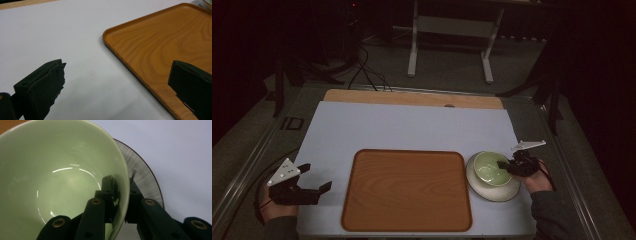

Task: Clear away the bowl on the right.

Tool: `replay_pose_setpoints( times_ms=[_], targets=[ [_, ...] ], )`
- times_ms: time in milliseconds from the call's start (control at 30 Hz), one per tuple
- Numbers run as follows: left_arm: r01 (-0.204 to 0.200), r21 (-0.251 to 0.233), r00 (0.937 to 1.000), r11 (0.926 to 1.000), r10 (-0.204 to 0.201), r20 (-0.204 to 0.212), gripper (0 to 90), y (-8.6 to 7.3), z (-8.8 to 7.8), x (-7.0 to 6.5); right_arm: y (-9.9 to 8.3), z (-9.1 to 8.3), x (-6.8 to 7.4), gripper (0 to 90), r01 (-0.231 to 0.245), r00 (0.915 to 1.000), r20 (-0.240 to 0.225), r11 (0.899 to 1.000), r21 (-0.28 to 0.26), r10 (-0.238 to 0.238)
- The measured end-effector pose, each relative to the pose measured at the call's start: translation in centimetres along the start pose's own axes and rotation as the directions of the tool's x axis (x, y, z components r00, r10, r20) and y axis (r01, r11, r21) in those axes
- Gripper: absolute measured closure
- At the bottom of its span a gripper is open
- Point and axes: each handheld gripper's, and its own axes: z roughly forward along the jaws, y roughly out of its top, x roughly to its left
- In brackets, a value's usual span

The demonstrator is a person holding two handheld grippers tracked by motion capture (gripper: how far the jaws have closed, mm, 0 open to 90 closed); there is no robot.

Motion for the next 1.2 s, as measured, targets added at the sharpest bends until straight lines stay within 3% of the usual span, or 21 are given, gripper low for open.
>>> replay_pose_setpoints(
  times_ms=[100, 433, 1200],
  targets=[
    [0.0, -0.003, 1.0, 1.0, 0.0, 0.0, 0.7, 0.0, 0.0, 0.0, 0.2, -0.2, 0.3, 82.8, 0.011, 0.9998, -0.015, 1.0, -0.023, -0.011],
    [0.002, -0.006, 1.0, 1.0, -0.002, 0.0, 0.7, 0.0, -0.1, 0.0, 1.1, -1.0, 1.6, 83.2, 0.075, 0.9971, 0.004, 0.996, -0.049, -0.075],
    [0.003, -0.006, 1.0, 1.0, -0.003, -0.001, 0.7, 0.0, -0.1, 0.0, 1.5, -2.6, 1.9, 82.1, 0.078, 0.997, 0.012, 0.991, -0.11, -0.077]
  ],
)
